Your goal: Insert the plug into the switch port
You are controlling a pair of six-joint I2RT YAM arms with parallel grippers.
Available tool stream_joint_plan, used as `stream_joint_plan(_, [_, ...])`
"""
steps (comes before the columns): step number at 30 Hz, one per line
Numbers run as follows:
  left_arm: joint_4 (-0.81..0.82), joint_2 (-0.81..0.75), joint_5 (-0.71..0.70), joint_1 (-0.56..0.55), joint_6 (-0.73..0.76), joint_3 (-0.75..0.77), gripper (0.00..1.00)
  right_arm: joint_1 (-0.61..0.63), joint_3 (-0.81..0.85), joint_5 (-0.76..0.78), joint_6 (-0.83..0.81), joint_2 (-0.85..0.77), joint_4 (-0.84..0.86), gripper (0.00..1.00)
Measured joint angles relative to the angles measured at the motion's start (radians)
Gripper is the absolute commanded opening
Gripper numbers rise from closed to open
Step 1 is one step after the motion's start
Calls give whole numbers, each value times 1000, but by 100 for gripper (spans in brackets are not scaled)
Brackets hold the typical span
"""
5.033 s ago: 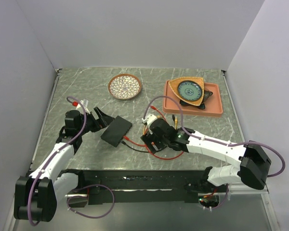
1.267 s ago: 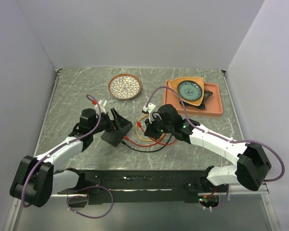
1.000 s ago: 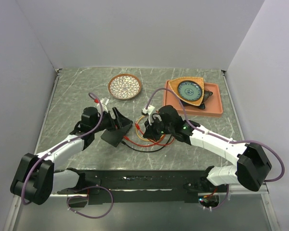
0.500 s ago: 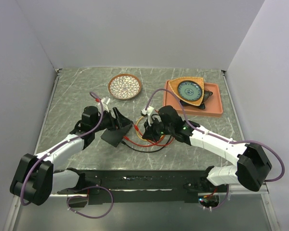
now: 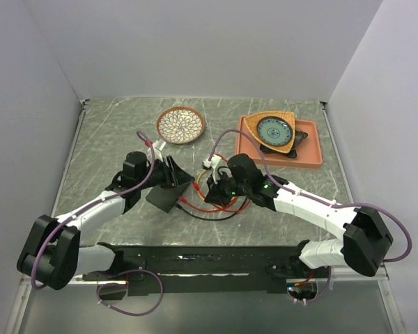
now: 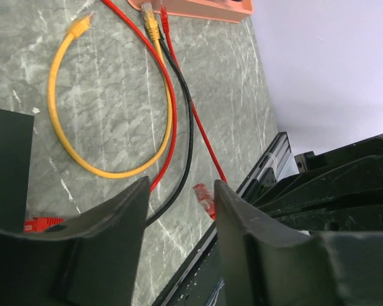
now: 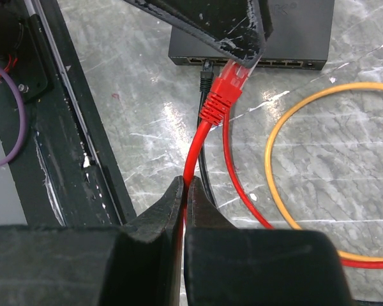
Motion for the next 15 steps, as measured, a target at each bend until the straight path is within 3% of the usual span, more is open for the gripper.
stream_joint_plan(4, [12,4,7,-8,-2,4,26,2,0,1,0,2,0,0])
stream_joint_plan(11, [33,28,18,-23,-9,15,1,8,0,6,0,14,-3,0])
stream_joint_plan(15, [37,30,16,-29,-12,21,1,8,0,13,0,14,-10,0])
